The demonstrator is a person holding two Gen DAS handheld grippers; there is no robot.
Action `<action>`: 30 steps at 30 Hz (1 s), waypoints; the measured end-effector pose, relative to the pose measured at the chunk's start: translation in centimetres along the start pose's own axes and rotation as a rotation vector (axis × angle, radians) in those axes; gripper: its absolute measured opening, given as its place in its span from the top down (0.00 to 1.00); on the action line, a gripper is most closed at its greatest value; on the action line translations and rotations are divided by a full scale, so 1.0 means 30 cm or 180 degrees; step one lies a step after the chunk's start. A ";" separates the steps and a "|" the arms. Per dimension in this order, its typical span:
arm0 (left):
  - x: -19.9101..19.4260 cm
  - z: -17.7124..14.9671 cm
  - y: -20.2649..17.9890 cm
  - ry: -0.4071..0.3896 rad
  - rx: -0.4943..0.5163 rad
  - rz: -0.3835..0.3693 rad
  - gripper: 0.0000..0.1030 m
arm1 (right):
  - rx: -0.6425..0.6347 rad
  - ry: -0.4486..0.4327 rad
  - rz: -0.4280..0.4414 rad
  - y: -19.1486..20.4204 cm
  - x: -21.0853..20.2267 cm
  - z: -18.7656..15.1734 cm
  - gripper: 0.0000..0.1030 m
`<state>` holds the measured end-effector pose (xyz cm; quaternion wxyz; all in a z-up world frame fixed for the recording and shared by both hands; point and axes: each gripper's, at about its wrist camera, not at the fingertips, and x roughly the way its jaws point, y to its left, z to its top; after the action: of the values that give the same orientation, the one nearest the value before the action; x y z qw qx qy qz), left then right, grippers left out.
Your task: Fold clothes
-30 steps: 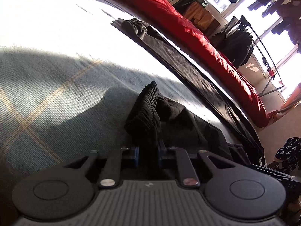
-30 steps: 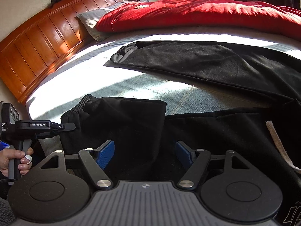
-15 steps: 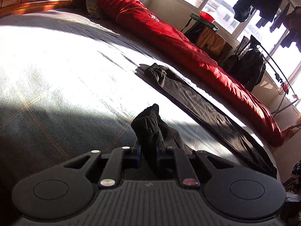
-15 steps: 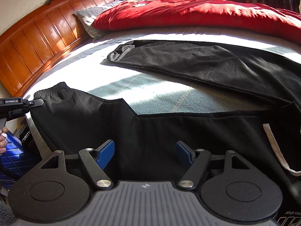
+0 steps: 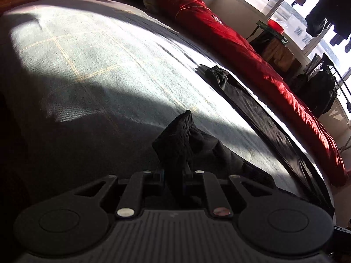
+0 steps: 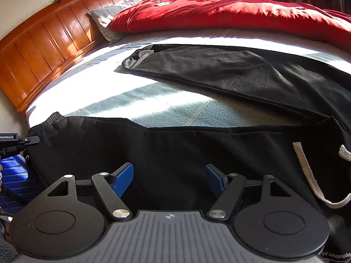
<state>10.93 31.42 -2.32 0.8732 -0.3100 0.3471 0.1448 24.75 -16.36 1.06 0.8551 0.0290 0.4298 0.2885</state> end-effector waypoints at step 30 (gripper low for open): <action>0.000 0.050 0.039 -0.0193 0.0021 0.0386 0.88 | 0.0394 -0.0178 -0.0338 -0.179 -0.133 -0.099 0.22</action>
<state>11.15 33.29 -1.99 0.8740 -0.2810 0.3391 0.2056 23.20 -23.49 0.46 0.8775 0.0670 0.4236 0.2147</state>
